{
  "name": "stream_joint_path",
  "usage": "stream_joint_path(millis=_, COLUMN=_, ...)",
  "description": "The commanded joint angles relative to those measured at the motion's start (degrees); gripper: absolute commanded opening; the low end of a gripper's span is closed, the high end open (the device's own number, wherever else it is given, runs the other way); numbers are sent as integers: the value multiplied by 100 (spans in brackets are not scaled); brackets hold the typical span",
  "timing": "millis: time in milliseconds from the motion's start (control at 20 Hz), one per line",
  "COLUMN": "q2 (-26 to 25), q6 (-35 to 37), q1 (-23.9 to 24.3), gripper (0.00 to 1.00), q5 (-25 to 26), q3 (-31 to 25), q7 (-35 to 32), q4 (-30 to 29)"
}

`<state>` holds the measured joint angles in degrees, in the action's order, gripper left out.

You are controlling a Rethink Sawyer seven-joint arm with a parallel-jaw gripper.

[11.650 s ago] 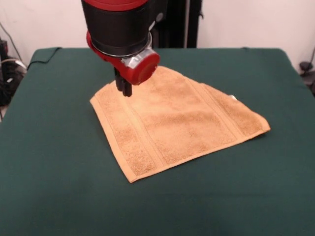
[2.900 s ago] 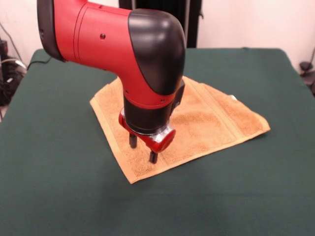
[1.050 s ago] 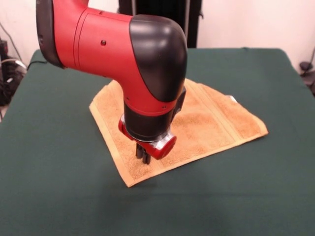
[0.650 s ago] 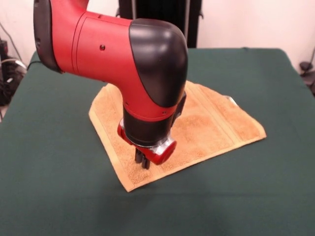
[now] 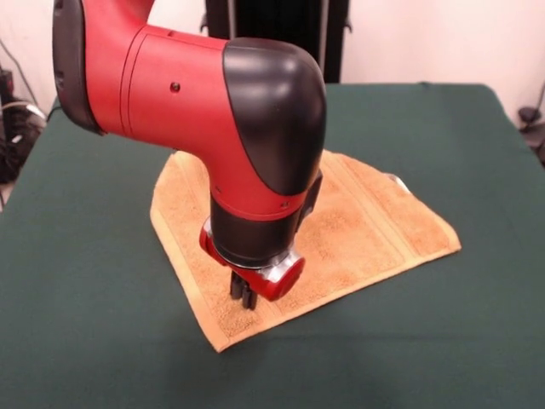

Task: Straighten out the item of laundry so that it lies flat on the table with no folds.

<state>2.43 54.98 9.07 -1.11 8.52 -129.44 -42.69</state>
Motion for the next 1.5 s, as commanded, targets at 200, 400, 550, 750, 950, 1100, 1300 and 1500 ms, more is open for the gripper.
stream_joint_path(millis=200, q2=-1022, q6=-1454, q1=-56, gripper=0, q5=-29, q3=-750, q7=-584, q4=79)
stream_joint_path(millis=400, q2=-1021, q6=-1507, q1=-52, gripper=0, q5=-22, q3=-775, q7=-549, q4=80)
stream_joint_path(millis=550, q2=-1007, q6=-1526, q1=-47, gripper=0, q5=-19, q3=-785, q7=-522, q4=52)
stream_joint_path(millis=750, q2=-1028, q6=-1582, q1=-39, gripper=0, q5=-13, q3=-817, q7=-481, q4=72)
stream_joint_path(millis=950, q2=-1073, q6=-1664, q1=-52, gripper=0, q5=3, q3=-821, q7=-525, q4=139)
stream_joint_path(millis=1100, q2=-1113, q6=-1734, q1=-66, gripper=0, q5=11, q3=-819, q7=-571, q4=198)
stream_joint_path(millis=1300, q2=-1247, q6=-1774, q1=-107, gripper=0, q5=4, q3=-781, q7=-668, q4=413)
stream_joint_path(millis=1500, q2=-1349, q6=-1799, q1=-142, gripper=0, q5=7, q3=-723, q7=-773, q4=573)
